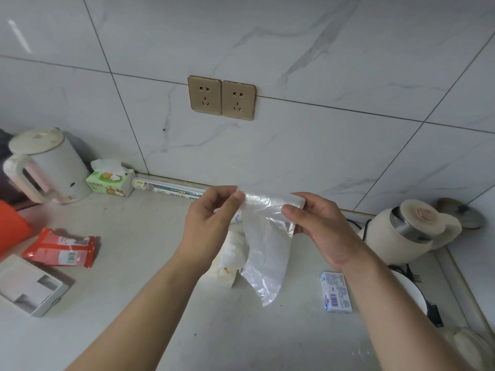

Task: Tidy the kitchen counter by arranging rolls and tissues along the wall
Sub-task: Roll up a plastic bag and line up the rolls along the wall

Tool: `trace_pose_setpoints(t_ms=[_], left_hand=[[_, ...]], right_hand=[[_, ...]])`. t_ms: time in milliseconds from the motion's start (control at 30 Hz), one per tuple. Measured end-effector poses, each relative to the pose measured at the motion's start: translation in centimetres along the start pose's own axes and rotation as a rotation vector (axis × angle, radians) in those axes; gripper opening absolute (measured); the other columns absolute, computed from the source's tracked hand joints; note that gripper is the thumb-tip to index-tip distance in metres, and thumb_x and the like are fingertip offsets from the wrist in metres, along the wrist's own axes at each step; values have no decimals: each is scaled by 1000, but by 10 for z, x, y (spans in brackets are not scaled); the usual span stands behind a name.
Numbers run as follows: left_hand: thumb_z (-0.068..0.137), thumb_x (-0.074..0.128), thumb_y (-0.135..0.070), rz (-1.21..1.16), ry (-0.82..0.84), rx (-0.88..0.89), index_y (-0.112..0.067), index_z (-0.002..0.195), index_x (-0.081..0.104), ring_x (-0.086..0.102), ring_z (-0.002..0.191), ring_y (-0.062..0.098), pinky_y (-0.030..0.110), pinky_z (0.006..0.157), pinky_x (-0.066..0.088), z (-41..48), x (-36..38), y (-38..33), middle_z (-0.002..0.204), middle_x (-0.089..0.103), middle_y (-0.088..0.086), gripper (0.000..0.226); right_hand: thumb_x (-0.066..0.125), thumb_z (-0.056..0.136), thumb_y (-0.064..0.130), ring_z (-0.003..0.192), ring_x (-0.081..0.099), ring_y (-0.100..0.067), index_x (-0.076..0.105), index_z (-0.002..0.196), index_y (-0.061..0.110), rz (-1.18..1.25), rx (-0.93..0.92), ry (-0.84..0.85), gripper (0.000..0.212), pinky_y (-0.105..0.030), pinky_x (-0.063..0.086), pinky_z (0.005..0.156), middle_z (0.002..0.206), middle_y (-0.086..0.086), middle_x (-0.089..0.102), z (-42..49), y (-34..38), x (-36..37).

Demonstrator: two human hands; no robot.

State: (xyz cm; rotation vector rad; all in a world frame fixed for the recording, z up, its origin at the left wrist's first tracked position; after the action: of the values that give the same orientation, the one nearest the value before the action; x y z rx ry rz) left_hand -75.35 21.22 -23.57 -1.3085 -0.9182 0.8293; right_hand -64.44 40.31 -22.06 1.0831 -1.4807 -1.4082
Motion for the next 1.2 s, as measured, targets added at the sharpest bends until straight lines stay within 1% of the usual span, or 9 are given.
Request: trace_pose_setpoints(t_ms=[133,267,400,567,733,867,967,1100,1200], left_hand=[[73,80,-51,-122,79,-85,-24,108,71,70,107,12,41,101,51,4,0,3,112,76,-6,45],[73,85,-46,-188,285,-79,-23,133,55,68,117,21,42,101,48,3,4,1,130,70,2,71],[76,87,-42,-184,449,-43,-29,137,57,64,114,46,55,104,49,-2,5,-3,129,65,17,69],[74,91,-31,-245,438,-27,-15,118,70,70,77,35,46,72,55,-8,13,-9,99,74,18,51],[70,92,-39,-272,396,-121,-23,122,68,75,76,36,43,70,60,-7,8,-10,100,75,11,59],[71,91,-30,-241,329,-68,-17,107,74,72,81,29,43,75,59,-7,5,-14,101,73,10,42],[74,87,-16,-256,352,7,-15,105,74,72,91,26,34,74,60,-9,2,-20,112,76,11,33],[79,83,-7,-205,388,74,-15,113,71,70,96,23,34,78,60,-9,-4,-20,125,71,9,36],[81,81,-27,-187,351,9,-26,122,68,71,100,23,38,79,59,-10,-8,-18,128,70,2,43]], right_hand=[[81,77,40,107,68,-32,69,118,22,-6,1,6,46,-50,55,93,113,-14,72,-4,1,-3],[79,82,32,106,69,-21,70,116,17,57,-54,89,38,-24,52,85,113,-7,74,-9,12,0],[78,84,30,106,68,-20,69,118,12,105,-67,182,40,-24,51,87,113,-8,73,-14,20,3],[76,85,25,99,67,-17,69,120,17,65,-97,166,36,-24,52,83,109,-2,73,-18,29,4],[77,81,11,92,69,-21,68,120,26,-30,-118,100,43,-39,59,86,103,2,72,-19,27,5],[76,78,7,94,68,-25,65,124,24,-16,-97,93,50,-45,59,88,117,-3,68,-20,25,9],[80,78,23,94,70,-36,60,130,20,155,41,105,56,-45,59,79,121,-9,67,-19,22,12],[70,89,26,95,68,-34,66,122,12,160,69,111,36,-44,56,78,116,-21,68,-15,20,17],[72,86,16,98,67,-24,67,122,15,207,36,90,36,-38,56,85,110,-13,71,-14,20,17]])
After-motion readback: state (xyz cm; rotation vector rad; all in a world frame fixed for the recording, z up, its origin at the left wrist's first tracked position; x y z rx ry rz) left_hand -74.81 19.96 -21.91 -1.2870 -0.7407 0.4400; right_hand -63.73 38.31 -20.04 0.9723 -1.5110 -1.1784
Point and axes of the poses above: each hand's wrist, its own z-axis towards the middle knuckle, its own x-axis out of the palm, y = z × x, the point moved 3 cm from there along z, towards the middle knuckle
